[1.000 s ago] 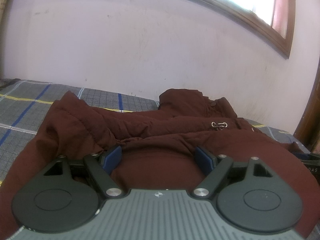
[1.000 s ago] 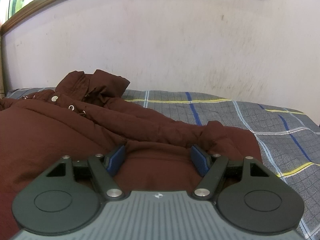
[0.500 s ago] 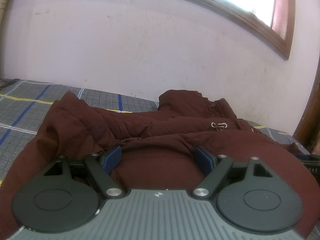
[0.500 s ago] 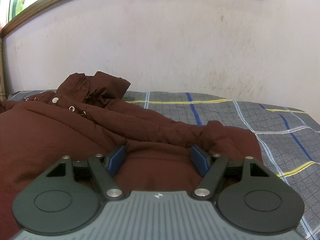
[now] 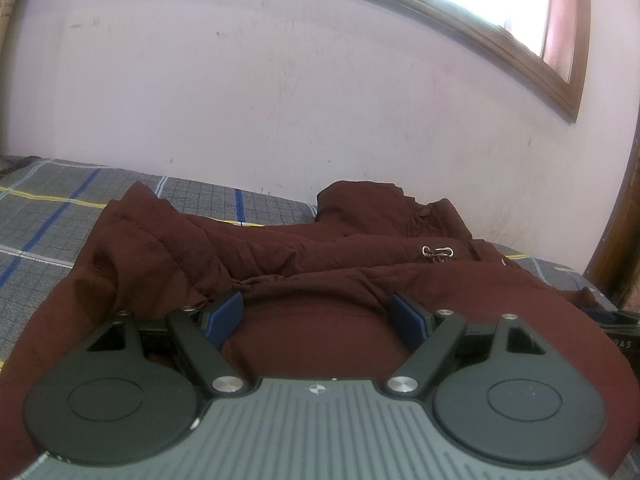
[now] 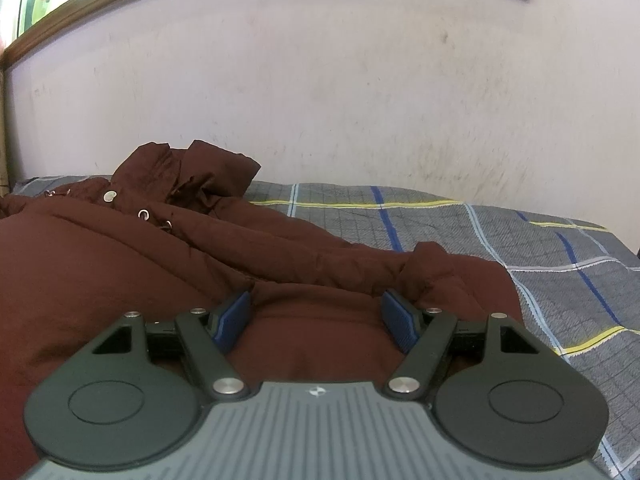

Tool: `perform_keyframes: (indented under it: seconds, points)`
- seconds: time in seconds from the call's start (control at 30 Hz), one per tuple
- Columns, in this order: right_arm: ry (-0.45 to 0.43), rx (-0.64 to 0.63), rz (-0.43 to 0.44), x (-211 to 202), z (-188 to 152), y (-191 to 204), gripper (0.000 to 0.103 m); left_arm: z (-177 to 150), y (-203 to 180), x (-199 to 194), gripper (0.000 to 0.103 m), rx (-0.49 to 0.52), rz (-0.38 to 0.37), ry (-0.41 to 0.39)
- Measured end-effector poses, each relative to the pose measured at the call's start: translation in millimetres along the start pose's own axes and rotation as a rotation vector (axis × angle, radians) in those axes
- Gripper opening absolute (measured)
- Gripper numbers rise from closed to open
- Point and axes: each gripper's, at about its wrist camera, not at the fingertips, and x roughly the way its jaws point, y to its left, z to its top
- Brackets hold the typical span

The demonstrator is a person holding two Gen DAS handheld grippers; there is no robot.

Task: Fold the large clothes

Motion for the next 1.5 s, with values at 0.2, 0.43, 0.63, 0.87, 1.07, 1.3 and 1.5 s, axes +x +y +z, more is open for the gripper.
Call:
perform_keyframes:
  seconds: [0.2,0.43,0.63,0.87,1.07,1.3,1.5]
  points:
    - [-0.004,-0.016,-0.015,-0.4,0.3,2.8,0.072,-0.2,-0.4,-0.2,0.081,0.003,0.003,-0.002]
    - [0.001,-0.013,-0.01,0.2,1.1,2.7,0.073,-0.3,-0.8,-0.7,0.081,0.009,0.005,-0.002]
    - [0.065,0.041,0.054,5.1,8.3,-9.7,0.073,-0.2,-0.1,-0.6,0.081,0.011,0.004,-0.001]
    - [0.09,0.051,0.082,4.7,10.8,-14.8,0.073,-0.1,0.0,-0.4,0.081,0.01,0.003,-0.001]
    - [0.093,0.049,0.085,5.4,11.1,-15.3,0.073,-0.2,-0.2,-0.5,0.081,0.011,0.004,-0.001]
    - [0.104,0.054,0.1,6.8,12.6,-17.5,0.073,-0.4,-0.1,-0.9,0.081,0.011,0.003,-0.001]
    - [0.104,0.054,0.1,6.3,12.1,-17.2,0.073,-0.2,0.0,-0.6,0.081,0.011,0.003,-0.002]
